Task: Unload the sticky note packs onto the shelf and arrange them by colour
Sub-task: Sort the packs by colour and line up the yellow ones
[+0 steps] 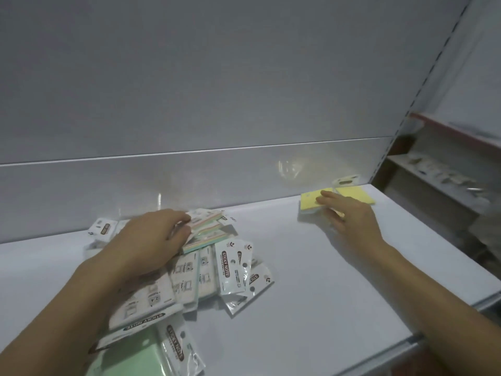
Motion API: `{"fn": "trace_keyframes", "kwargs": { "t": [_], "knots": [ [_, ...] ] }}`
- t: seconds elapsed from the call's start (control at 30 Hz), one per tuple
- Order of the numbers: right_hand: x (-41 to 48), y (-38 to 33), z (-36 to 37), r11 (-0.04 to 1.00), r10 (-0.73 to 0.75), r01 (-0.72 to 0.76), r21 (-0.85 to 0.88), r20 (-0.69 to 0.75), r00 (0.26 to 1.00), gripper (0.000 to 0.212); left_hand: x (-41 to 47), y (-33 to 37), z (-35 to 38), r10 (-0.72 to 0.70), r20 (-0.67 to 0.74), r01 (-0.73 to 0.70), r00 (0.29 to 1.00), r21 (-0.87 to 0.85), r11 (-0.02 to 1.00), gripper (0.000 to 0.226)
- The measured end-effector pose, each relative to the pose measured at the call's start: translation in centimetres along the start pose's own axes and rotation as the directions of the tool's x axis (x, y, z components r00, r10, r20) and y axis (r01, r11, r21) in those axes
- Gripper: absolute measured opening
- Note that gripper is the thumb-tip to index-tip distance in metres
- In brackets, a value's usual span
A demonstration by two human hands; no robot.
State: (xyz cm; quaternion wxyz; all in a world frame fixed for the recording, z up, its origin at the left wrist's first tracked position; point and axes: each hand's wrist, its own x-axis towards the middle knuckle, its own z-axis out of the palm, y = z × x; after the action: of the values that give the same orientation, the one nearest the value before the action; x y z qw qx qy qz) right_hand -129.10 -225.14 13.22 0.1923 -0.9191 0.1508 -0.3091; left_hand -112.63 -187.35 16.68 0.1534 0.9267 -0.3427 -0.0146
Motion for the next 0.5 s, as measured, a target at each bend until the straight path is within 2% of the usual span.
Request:
{"fn": "trace_keyframes", "kwargs": {
  "t": [0.1,0.2,0.3,0.33,0.4,0.5],
  "knots": [
    [-0.2,1.1,-0.3,0.981,0.098,-0.085,-0.174,0.063,0.993,0.025,-0.1,-0.1,0.2,0.007,-0.021,-0.007,1.0,-0.023,1.0,0.041],
    [-0.4,0.7,-0.5,0.955,0.066,-0.046,-0.293,0.058,0.996,0.011,-0.4,-0.2,0.1,0.015,-0.054,-0.019,0.998,-0.08,0.997,0.038],
    [-0.3,-1.4,-0.2,0.917,0.055,-0.014,-0.398,0.09,0.994,0.006,-0.4,-0.4,-0.1,0.024,-0.076,-0.032,0.997,-0.118,0.992,0.033],
    [0.0,-2.4,0.1,0.936,0.05,-0.014,-0.352,0.093,0.994,0.004,-0.3,-0.5,-0.2,0.025,-0.081,-0.035,0.996,-0.122,0.992,0.032],
    [0.9,-5.1,1.0,0.986,0.052,-0.035,-0.163,0.097,0.994,0.016,-0.3,-0.5,-0.4,0.028,-0.081,-0.038,0.996,-0.125,0.991,0.033],
    [1.7,-9.5,2.9,0.997,-0.078,0.081,-0.014,0.143,0.987,0.024,-0.6,-0.6,-0.6,0.035,-0.059,-0.042,0.998,-0.11,0.993,0.034]
  ]
}}
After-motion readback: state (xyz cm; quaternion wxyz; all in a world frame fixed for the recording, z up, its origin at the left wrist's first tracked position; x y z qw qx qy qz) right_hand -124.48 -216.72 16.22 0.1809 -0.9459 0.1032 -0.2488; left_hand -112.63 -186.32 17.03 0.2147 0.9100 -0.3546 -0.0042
